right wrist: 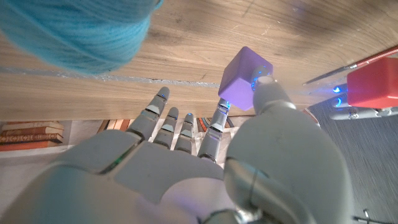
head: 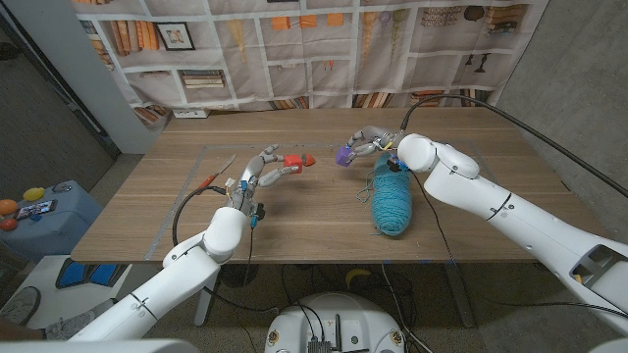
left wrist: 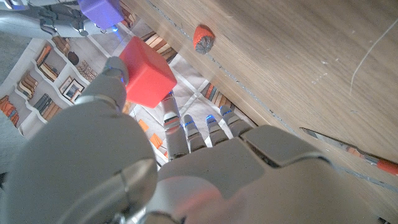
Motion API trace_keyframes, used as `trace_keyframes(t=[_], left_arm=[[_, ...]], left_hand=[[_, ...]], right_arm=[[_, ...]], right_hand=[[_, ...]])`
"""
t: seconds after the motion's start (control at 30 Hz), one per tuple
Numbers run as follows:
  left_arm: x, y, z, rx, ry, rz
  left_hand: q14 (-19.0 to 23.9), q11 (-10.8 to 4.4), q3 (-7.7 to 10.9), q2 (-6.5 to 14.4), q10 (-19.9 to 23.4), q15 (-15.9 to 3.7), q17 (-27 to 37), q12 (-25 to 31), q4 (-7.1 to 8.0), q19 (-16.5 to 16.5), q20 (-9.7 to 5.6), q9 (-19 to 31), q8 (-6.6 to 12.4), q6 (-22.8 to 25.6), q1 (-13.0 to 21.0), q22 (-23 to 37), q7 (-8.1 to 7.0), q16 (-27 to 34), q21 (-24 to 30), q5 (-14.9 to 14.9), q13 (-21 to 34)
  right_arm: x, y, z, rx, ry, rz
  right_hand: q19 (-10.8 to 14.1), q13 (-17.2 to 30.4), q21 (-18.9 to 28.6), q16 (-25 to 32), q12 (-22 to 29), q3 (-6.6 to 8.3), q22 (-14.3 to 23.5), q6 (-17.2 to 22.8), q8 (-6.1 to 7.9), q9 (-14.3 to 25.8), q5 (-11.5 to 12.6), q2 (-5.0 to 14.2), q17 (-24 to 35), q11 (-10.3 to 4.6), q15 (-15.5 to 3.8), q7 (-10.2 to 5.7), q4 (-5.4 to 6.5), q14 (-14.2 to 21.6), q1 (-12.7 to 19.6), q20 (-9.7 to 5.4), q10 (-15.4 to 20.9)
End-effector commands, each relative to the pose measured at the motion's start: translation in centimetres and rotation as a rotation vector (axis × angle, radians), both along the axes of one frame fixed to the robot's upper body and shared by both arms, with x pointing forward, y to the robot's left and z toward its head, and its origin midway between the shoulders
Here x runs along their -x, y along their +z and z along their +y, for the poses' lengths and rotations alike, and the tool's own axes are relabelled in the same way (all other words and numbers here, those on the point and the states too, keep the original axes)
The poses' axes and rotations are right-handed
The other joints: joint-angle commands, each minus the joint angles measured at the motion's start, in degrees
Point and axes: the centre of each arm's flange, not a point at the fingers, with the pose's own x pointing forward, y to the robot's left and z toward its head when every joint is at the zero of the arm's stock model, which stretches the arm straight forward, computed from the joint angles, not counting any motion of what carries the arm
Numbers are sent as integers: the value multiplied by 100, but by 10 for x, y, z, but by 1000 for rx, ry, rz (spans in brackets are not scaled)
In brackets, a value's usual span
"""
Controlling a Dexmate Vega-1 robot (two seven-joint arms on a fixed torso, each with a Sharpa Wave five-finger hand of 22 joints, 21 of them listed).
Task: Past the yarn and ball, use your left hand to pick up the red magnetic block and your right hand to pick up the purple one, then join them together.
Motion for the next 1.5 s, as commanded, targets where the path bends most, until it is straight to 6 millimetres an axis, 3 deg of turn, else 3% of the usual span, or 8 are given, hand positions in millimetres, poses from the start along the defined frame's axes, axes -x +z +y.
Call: trace_keyframes(t=[0.03,0.67,1.5], left_arm=[[3,6,4,30,-56,-26],[-7,22,1,56,-201,-8],[-17,36,-12,127,-343,-31]], left_hand=[[-7,13,-9,183,38,36,7,-14,18,29,17,25,29,448,159,19,-374,-20,24,19,10],[-26,58,-32,210,33,115,7,-17,21,97,28,31,6,456,165,22,-358,-23,40,26,11],[-47,56,-63,239,36,142,8,-18,25,111,30,36,-19,470,161,25,-357,-22,34,31,11]], right_arm=[[14,2,-12,-172,94,48],[22,-13,-30,-459,200,99],[21,-32,-38,-733,364,172]], right_hand=[[-42,14,-7,-12,-19,-22,16,410,233,137,3,77,15,49,27,-213,12,-9,21,-21,28],[-139,12,-34,-12,-28,-58,16,405,228,117,6,106,27,94,54,-210,11,-14,21,-21,62],[-234,11,-40,-27,-40,-111,16,405,188,34,34,193,56,143,109,-204,36,-74,-14,-19,112]])
